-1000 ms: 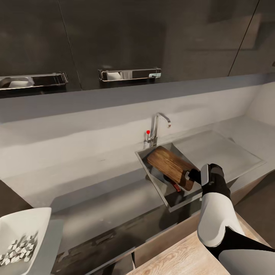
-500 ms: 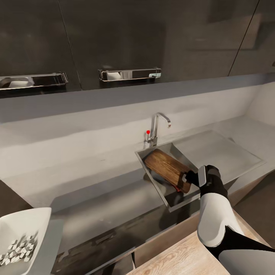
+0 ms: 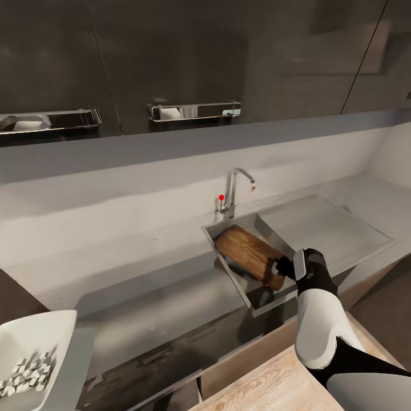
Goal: In the kitchen, take the Vidalia onion out of the sink, dice it on the chopping board with the paring knife, put the diced onion into the bowl on the countertop, then place both the paring knife and the chopping board into the sink.
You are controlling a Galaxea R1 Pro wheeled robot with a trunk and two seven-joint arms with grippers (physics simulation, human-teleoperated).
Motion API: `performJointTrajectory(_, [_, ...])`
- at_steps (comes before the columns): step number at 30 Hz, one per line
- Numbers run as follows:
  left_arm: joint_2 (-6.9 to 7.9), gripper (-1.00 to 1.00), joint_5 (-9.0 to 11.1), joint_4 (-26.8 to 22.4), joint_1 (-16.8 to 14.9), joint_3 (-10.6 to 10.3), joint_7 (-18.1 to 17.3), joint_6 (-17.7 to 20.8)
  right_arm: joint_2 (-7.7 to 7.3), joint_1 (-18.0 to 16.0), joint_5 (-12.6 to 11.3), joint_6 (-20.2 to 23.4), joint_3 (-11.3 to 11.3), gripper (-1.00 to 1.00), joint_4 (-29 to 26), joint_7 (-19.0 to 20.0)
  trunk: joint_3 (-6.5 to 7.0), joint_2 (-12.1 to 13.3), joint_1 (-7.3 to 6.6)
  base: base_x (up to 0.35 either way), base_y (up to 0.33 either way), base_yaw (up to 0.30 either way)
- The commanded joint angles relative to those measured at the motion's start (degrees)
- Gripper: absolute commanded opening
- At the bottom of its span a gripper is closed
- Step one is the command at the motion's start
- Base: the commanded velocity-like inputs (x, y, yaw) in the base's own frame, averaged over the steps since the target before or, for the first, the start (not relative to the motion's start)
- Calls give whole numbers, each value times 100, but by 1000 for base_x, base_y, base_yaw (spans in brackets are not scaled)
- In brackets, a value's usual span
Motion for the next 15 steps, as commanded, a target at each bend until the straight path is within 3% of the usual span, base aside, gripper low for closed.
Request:
performJointTrajectory(1, [6,100,40,-31,-10,-43,32,-44,7,-10,53,-126,-27,-100,72,-3,-12,-13,3,0,0,0])
performJointTrajectory(6, [6,100,40,-31,-10,-43,31,-42,7,-10,48,-543,-28,-100,339,-269,-12,-13,3,0,0,0])
performJointTrajectory(15, [6,100,40,-31,-10,-43,32,-45,7,-10,38,-670,-36,-100,412,-392,-12,-13,3,0,0,0])
